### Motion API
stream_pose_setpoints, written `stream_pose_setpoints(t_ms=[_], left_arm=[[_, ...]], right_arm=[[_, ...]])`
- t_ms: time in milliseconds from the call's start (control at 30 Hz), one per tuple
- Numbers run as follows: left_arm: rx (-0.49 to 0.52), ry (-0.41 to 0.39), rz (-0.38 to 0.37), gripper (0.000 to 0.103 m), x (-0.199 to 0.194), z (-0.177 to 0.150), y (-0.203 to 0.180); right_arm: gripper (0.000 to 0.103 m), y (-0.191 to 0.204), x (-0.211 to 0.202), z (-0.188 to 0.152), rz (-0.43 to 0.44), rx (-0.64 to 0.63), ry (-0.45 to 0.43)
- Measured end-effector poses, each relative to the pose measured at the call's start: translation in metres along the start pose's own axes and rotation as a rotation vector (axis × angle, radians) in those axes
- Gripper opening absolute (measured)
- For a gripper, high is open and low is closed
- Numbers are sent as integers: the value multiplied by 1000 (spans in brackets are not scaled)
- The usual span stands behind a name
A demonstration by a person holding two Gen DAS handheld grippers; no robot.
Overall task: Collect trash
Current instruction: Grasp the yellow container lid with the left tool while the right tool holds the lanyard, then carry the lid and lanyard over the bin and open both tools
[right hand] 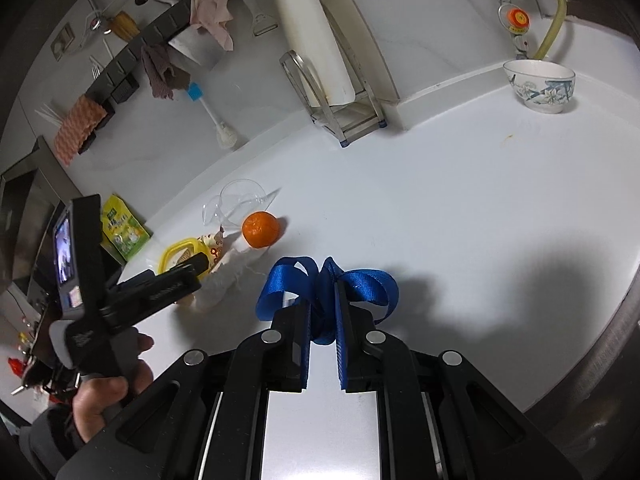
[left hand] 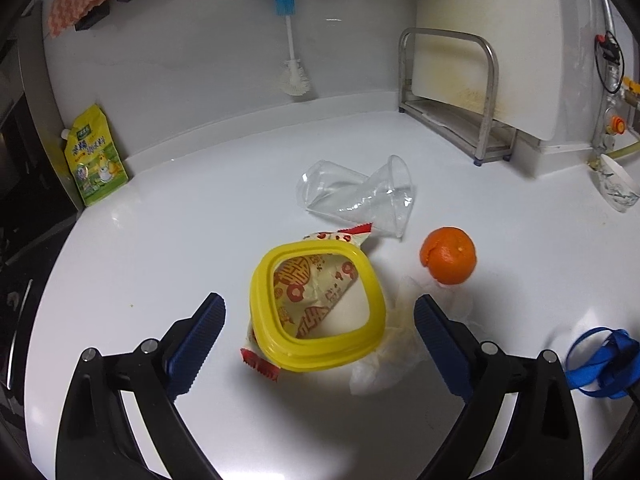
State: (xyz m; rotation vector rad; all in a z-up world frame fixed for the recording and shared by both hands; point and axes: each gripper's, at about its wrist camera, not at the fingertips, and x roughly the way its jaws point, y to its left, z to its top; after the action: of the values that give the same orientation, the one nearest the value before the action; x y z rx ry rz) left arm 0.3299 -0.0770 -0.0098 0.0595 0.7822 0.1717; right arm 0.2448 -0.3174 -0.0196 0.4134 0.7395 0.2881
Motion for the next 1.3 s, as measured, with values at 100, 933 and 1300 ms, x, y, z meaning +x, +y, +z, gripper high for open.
stream_pose_setpoints(t_ms=[100,933,1300], left_arm=[[4,-1,22,94,4,1,-1],[3,-32,9,70,-21,0,11],[94,-66,-52,70,-71,-32,20]], right_arm=[[10,-2,0,1,24,17,-1],[10,-10,-5,5,91,80,-14],[10,-7,-18,0,160,102,-59]])
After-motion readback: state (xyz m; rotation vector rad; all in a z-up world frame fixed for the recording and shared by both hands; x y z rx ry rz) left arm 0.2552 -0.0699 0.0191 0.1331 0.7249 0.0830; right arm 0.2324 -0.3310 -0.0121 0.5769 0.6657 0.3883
